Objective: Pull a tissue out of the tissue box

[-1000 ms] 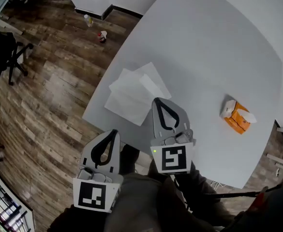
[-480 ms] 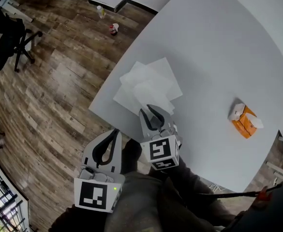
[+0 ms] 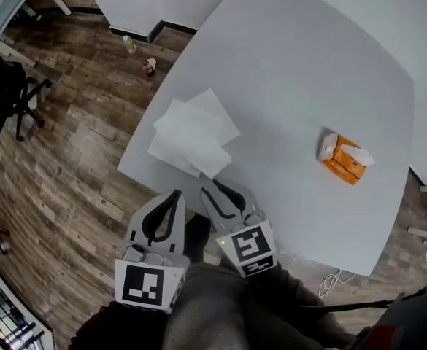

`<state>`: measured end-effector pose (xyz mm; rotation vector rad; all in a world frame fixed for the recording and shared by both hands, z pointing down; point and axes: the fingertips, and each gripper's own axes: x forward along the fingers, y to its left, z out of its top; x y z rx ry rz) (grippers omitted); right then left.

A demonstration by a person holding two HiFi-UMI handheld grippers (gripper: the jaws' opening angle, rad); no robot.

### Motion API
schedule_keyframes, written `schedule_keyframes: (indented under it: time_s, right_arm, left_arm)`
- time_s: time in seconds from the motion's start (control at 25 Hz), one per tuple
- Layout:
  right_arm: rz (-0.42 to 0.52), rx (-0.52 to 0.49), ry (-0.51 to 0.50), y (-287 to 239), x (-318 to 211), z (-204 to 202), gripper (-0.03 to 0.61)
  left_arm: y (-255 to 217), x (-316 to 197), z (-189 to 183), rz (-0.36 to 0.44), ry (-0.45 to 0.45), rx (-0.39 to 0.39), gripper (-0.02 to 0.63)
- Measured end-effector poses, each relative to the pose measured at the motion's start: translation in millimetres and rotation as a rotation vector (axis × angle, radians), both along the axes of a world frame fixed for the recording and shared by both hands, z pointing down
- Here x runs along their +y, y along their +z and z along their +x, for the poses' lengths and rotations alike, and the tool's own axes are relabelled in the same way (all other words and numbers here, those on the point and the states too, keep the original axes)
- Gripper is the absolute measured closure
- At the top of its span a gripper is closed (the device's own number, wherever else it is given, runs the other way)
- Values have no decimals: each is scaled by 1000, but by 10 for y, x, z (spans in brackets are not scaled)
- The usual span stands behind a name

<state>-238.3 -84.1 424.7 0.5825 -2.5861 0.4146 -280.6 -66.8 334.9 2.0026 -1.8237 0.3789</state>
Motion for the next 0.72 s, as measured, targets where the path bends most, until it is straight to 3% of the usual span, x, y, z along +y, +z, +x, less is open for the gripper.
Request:
schedule_keyframes:
  time_s: [0.16,0.36,0.48,0.72]
  right_arm:
    - [35,-99,136,-483,120,944,476]
    - [133,-265,300,-1270,455,2319,480]
    - [146,-348,386,-1662,749,3018,519]
    - [177,-488,509,-2301,1191,3748,546]
  left_arm:
    - [-240,162,825,61,64,7,614]
    - [-651,415,2092,197,178,-10,614]
    - [-855,639,2782,233,236,3,614]
    - [-1215,950,3678,240,422,-10,614]
